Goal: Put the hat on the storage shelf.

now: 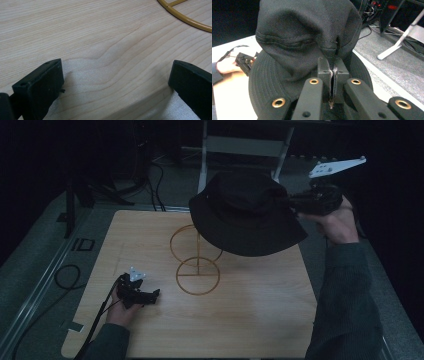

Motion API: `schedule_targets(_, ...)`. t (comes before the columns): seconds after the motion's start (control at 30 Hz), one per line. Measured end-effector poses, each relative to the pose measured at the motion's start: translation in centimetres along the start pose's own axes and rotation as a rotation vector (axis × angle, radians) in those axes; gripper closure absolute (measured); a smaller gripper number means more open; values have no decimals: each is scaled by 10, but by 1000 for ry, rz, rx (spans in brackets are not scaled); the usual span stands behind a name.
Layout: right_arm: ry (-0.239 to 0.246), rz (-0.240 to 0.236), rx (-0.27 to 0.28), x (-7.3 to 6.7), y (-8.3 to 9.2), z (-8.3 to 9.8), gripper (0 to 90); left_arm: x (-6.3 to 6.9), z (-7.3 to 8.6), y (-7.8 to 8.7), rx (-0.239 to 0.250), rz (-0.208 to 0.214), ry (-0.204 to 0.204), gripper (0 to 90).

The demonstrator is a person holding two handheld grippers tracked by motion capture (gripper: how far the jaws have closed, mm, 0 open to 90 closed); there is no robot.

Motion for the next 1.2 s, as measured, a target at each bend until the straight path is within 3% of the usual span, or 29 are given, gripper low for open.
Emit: schedule_targets(1.2, 30, -83, -64, -24, -55, -2, 877, 0, 0, 0, -2, 2, -1, 3)
Point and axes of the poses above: each handheld gripper's, and its own axes: y roughly backward along the jaws, z roughly out of its underside, x roughly to its right, the point moved 2 cm from there along -y, roughly forward along the jaws, and after that the axes turned 13 degrees about -y, right-handed, at the moved point
